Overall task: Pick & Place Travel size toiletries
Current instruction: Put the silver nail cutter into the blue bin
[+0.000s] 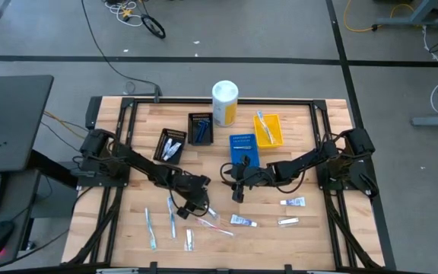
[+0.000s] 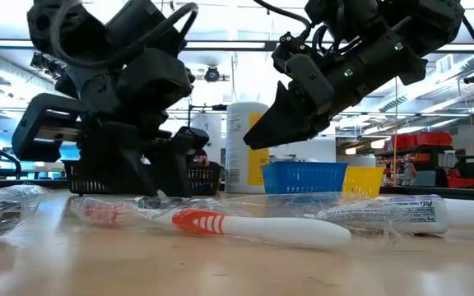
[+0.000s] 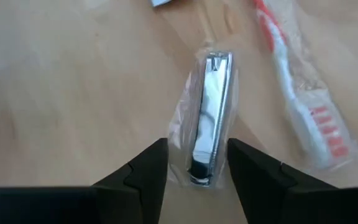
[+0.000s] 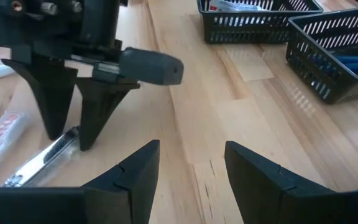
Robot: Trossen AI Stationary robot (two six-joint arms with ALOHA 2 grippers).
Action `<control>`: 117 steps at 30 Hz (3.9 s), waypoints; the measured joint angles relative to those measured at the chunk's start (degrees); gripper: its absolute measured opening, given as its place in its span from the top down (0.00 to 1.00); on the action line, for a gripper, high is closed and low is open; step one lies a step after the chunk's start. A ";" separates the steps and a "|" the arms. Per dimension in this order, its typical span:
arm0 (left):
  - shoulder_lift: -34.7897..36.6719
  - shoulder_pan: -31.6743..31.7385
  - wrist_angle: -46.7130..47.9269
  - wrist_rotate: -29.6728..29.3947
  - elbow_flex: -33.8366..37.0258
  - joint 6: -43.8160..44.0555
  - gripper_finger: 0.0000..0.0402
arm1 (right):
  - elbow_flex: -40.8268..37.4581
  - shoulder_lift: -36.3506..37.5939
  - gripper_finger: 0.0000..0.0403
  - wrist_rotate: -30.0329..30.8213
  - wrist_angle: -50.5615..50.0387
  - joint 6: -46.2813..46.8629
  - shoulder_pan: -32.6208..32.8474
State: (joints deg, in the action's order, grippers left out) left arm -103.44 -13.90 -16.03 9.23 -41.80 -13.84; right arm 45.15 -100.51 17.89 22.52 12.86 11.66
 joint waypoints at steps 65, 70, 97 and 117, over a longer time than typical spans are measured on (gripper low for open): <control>11.94 1.26 3.99 -32.91 0.11 4.17 0.89 | 0.00 -0.01 0.52 2.40 6.84 -9.29 -0.39; 11.94 2.22 3.95 -32.65 0.11 5.97 0.88 | 0.00 0.00 0.52 2.41 4.49 -9.31 -0.39; 11.94 3.40 -0.10 -27.48 0.11 6.15 0.87 | 0.00 0.00 0.75 2.89 2.10 -10.84 -0.35; 11.94 3.40 -0.25 -27.82 0.11 7.55 0.77 | 0.00 -0.01 0.82 2.97 2.15 -10.13 -0.35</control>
State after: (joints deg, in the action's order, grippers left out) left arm -91.50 -10.50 -16.27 -18.59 -41.69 -6.29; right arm 45.15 -100.52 20.86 24.67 2.73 11.31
